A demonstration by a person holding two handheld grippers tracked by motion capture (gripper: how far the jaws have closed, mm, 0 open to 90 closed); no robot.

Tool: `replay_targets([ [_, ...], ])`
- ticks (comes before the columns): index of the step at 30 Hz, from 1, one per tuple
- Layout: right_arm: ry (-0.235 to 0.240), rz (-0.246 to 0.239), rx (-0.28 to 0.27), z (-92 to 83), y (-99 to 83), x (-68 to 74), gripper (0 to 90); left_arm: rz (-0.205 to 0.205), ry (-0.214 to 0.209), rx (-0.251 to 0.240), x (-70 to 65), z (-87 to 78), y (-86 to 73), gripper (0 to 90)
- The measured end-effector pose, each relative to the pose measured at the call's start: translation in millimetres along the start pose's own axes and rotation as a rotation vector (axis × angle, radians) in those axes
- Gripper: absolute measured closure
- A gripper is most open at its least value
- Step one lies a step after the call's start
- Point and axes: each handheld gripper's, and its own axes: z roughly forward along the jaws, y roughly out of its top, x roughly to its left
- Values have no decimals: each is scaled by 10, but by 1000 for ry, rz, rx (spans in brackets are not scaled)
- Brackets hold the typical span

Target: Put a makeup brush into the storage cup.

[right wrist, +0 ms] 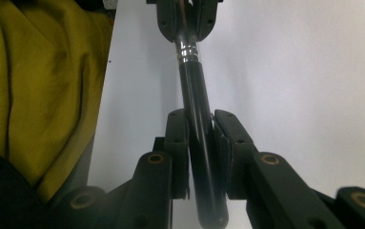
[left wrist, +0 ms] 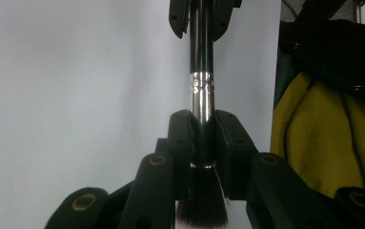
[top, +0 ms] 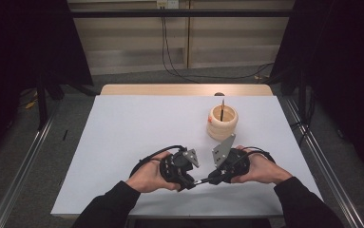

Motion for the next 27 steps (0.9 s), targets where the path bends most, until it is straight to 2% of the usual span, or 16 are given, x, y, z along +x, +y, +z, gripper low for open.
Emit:
replay_targets([
  [2,9,-12,-7,-5,-4,12,792,4,6,-8,2,-5,-2,770],
  [4,13,-19,-15,-7,-9,17,798,-7,18,-37,0,0,-12,765],
  [5,8,-17,-16,-9,-13,19,798,6,17,-30,9,-8,-12,764],
  [7,-1,-20,-17,-15,-16,20,799,-11,18,-48,5,-11,-17,761],
  [9,5,-8,-17,-29,-21,17,799,-2,16,-54,17,-18,-18,758],
  [12,13,9,-20,-45,-30,12,800,-18,19,-67,13,-26,-24,752],
  [13,-2,7,-18,-51,-30,12,800,-24,22,-66,11,-27,-24,742],
  [16,-1,28,-20,-61,-40,3,800,-22,34,-74,14,-28,-21,690],
  [19,-11,39,-26,-76,-51,-7,800,-26,48,-85,22,-26,-21,587],
  [20,-12,39,-32,-80,-58,-14,800,-39,52,-88,22,-28,-22,552],
  [23,-16,46,-39,-95,-70,-17,800,-51,73,-111,41,-38,-21,364],
  [24,-21,50,-39,-99,-70,-13,800,-58,84,-132,34,-45,-21,344],
  [26,-17,55,-41,-109,-68,-7,800,-69,105,-135,25,-44,-11,224],
  [27,-22,54,-47,-114,-69,-12,800,-61,109,-146,28,-40,-10,179],
])
